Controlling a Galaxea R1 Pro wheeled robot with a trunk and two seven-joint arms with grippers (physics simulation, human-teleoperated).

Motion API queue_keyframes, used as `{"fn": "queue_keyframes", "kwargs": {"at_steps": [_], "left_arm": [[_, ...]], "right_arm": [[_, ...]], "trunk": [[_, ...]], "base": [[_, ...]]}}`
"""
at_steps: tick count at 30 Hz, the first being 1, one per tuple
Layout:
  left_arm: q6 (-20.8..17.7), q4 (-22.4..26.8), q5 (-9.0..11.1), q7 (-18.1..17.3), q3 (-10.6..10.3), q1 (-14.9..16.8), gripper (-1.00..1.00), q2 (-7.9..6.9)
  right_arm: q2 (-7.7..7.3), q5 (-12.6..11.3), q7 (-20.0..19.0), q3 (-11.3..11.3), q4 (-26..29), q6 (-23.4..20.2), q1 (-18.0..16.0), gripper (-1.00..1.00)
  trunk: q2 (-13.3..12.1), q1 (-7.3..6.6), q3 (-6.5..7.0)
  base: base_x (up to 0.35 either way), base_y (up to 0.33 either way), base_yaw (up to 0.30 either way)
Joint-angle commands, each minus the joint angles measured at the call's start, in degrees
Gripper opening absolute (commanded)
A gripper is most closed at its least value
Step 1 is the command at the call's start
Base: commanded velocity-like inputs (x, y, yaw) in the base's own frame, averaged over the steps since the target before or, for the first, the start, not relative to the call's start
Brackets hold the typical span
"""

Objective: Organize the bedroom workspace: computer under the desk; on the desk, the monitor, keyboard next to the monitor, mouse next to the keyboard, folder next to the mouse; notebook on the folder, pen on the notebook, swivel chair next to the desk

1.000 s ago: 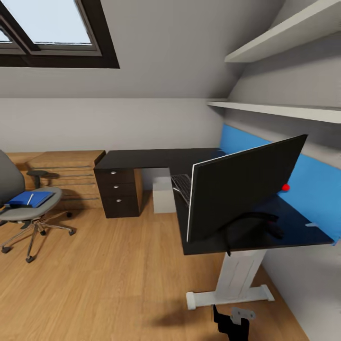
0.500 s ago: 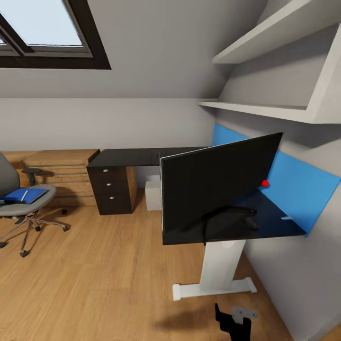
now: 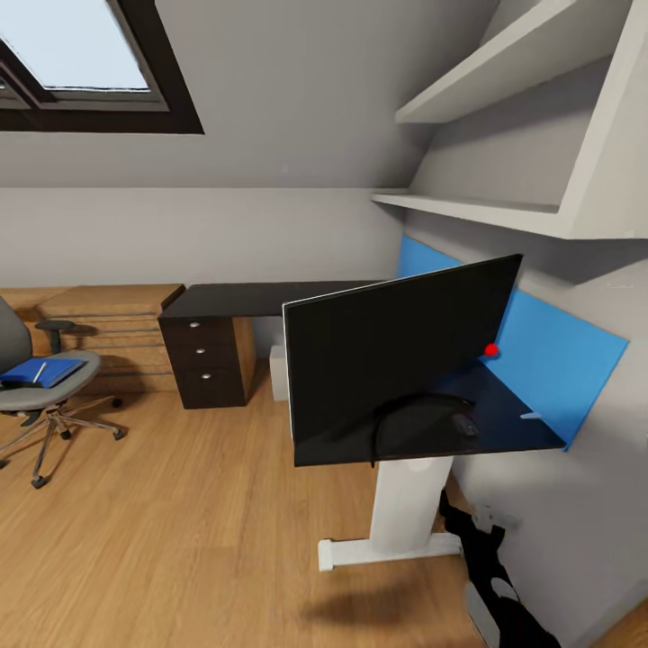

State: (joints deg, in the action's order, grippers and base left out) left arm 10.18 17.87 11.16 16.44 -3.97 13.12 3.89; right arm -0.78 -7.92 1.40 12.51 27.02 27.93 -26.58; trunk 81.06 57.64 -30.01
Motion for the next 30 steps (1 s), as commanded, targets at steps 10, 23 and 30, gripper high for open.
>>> {"fn": "queue_keyframes", "kwargs": {"at_steps": [10,23,30], "left_arm": [[0.28,-0.03,0.6,0.52,-0.42,0.03,1.0,-0.02],[0.45,-0.03,0.54,0.52,-0.43,0.05,1.0,-0.03],[0.45,-0.13,0.57,0.52,-0.42,0.05,1.0,-0.1]], "right_arm": [[-0.42,-0.61,5.13,0.37,43.43,-40.49,9.82,1.0],[-0.51,0.04,6.26,0.16,46.85,-52.16,10.73,1.0],[-0.46,1.83,6.18,-0.08,46.13,-50.09,10.77,1.0]], "trunk": [[-4.0,-2.21,1.74],[-5.2,-2.86,2.28],[-5.2,-2.86,2.28]], "base": [[0.0,-0.001,0.0],[0.0,0.0,0.0],[0.187,-0.03,0.0]]}}
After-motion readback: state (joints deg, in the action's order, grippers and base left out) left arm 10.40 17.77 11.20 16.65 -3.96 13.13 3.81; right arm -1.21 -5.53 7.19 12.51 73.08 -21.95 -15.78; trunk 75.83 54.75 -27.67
